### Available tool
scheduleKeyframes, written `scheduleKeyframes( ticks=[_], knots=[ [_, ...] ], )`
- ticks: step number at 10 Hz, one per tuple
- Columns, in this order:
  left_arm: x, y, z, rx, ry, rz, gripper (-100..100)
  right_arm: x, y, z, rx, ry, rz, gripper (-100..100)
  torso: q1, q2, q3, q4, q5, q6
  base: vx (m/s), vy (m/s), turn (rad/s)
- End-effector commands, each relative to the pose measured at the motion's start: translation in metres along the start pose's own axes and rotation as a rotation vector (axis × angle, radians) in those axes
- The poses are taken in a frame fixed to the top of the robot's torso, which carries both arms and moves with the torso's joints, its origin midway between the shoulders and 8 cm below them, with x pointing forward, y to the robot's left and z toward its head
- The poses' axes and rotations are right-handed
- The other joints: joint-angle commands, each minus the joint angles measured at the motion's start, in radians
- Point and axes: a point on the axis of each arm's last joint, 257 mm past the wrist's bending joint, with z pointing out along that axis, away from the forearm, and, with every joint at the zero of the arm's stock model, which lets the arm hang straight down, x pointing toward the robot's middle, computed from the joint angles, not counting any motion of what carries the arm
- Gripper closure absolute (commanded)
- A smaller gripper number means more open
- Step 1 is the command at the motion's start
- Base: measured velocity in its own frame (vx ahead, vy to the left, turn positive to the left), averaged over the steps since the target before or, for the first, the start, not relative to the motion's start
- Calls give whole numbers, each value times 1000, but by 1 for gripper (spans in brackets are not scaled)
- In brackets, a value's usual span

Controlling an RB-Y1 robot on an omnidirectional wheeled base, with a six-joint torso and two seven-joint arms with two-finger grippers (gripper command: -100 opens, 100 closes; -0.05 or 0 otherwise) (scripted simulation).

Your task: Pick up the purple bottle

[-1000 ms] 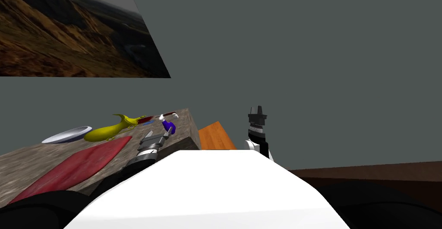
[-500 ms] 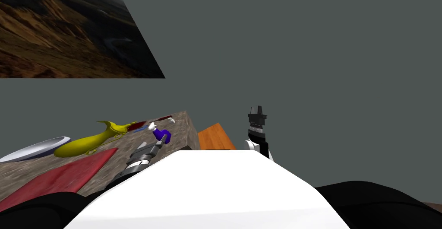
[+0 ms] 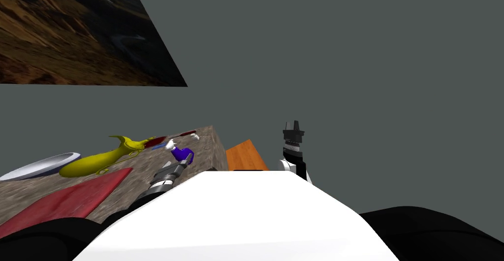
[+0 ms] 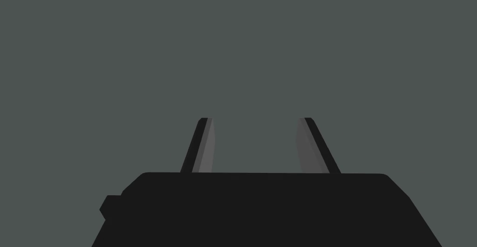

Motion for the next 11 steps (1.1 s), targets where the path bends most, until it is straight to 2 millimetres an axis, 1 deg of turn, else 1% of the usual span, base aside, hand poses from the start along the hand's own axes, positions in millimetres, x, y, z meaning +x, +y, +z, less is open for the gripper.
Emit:
scheduleKeyframes(
  ticks=[1, 2, 3, 4, 5, 6, 7, 8, 9, 10, 11],
  knots=[
    [-7, 3, 11, -8, -3, -12, -100, 0, 0, 0, 0, 0, 0, 0, 0, 0, 0, 0, 0, 0, -29, -47, 2],
    [-11, 9, 24, -47, -18, 6, -100, 0, 0, 0, 0, 0, 0, 0, 2, -1, 0, 0, 0, 0, -52, -71, 174],
    [-14, 10, 31, -53, -20, 6, -100, 0, 0, 0, 0, 0, 0, 0, 1, 0, 0, 0, 0, -1, -51, -82, 118],
    [-17, 13, 41, -55, -16, -8, -100, 0, 0, 0, 0, 0, 0, 0, 1, 0, 0, 0, 0, 0, -24, -44, -18],
    [-20, 12, 43, -52, -21, -10, -100, 0, 0, 0, 0, 0, 0, 0, 2, -1, -1, 0, 0, 0, -6, -9, -24],
    [-21, 18, 57, -91, -31, 12, -100, 0, 0, 0, 0, 0, 0, 0, 5, -2, -1, 0, 1, 0, -43, -51, 192],
    [-28, 16, 62, -88, -41, 12, -100, 0, 0, 0, 0, 0, 0, 0, 3, -1, 0, 0, 1, -1, -59, -71, 122],
    [-30, 18, 69, -88, -40, 4, -100, 0, 0, 0, 0, 0, 0, 0, 1, 0, 0, 0, 0, 0, -34, -46, -14],
    [-29, 21, 76, -92, -33, -4, -100, 0, 0, 0, 0, 0, 0, 0, 2, -1, 0, 0, 0, 0, -7, -18, -21],
    [-28, 22, 88, -126, -46, 28, -100, 0, 0, 0, 0, 0, 0, 0, 4, -2, -1, 0, 1, 0, -40, -61, 178],
    [-29, 25, 98, -127, -42, 19, -100, 0, 0, 0, 0, 0, 0, 0, 2, -1, -1, 0, 0, -1, -56, -92, 113]
  ],
)
